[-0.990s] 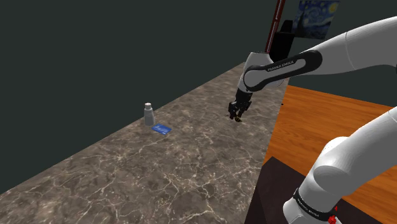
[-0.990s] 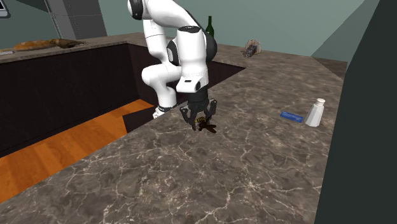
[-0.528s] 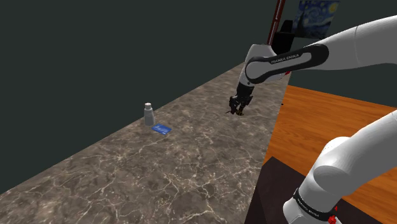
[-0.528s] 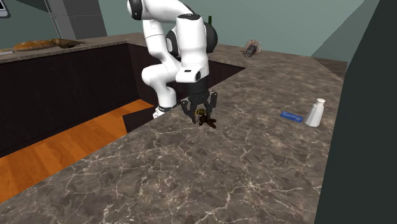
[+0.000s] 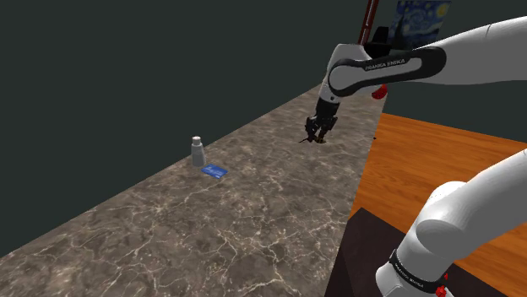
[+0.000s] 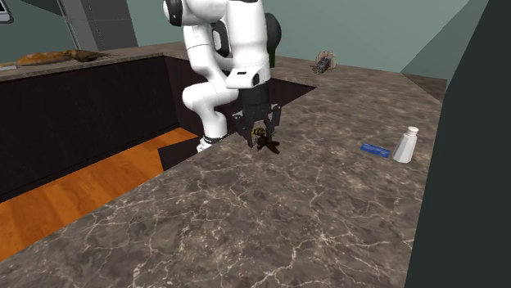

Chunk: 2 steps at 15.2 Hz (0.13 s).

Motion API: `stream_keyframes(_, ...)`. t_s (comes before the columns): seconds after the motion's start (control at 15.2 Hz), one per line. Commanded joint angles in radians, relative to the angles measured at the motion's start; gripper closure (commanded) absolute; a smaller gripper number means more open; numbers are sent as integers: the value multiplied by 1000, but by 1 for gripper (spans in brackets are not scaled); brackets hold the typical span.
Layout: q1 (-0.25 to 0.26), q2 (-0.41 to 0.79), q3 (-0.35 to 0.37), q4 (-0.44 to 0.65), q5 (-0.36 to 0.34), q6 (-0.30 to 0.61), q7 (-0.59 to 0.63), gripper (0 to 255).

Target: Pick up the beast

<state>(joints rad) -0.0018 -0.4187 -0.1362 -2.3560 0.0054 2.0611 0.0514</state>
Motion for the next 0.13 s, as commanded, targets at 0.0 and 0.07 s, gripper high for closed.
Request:
stream_keyframes(0.0, -1, -9, -1, 9, -1, -18, -1, 255)
stream_keyframes(0.07, -1, -8, -1, 9, -1, -18, -1, 255)
